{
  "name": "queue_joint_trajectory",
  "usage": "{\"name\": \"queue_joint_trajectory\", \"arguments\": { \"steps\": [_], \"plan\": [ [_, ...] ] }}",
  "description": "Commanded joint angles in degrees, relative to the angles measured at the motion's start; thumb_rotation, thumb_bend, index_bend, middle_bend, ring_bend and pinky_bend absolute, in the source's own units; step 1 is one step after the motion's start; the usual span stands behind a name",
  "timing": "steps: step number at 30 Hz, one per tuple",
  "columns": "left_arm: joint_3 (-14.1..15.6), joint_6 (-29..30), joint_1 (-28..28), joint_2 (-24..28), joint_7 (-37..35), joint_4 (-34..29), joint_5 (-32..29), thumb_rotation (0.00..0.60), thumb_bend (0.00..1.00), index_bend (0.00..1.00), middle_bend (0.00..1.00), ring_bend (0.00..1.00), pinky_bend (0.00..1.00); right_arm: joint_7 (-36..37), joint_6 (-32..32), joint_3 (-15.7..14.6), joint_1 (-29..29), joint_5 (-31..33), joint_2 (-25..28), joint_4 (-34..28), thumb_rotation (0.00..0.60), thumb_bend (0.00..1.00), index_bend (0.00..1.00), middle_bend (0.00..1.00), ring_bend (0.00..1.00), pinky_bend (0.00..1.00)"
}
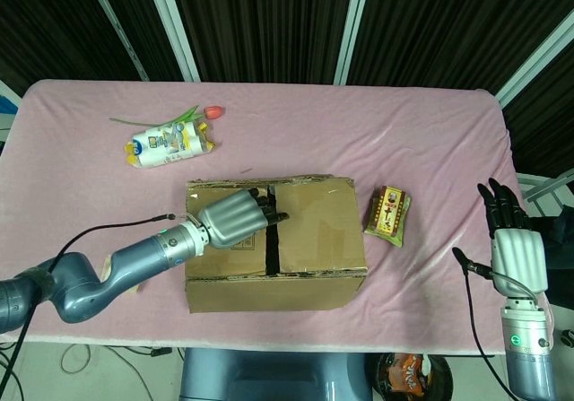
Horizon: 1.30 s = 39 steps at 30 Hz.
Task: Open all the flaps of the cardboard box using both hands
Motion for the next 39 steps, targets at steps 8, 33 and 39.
{"name": "queue_joint_trajectory", "arguments": {
  "steps": [8,33,39],
  "plan": [
    [5.92,2.42,-6.6,-4.23,8.77,2.06,-10.27,0.6,1.0,0.17,0.36,0.26,0.31,0.26,-0.3,0.44,-0.25,-0.29,0.01,-0.01,0.6,0.22,0.0,0.0,0.0,0.21],
    [6.49,10.26,-9.15,4.41,10.0,-6.44,-13.22,0.6,1.0,0.31,0.57,0.49,0.49,0.36,0.02,1.38,-0.81,-1.45,-0.18,0.05,0.6,0.23,0.0,0.0,0.0,0.21],
    [5.72,10.39,-8.45,9.8,8.17,-10.1,-11.84,0.6,1.0,0.32,0.57,0.49,0.49,0.09,-0.03,1.32,-0.85,-1.89,-0.37,-0.01,0.6,0.23,0.0,0.0,0.0,0.21]
  ]
}}
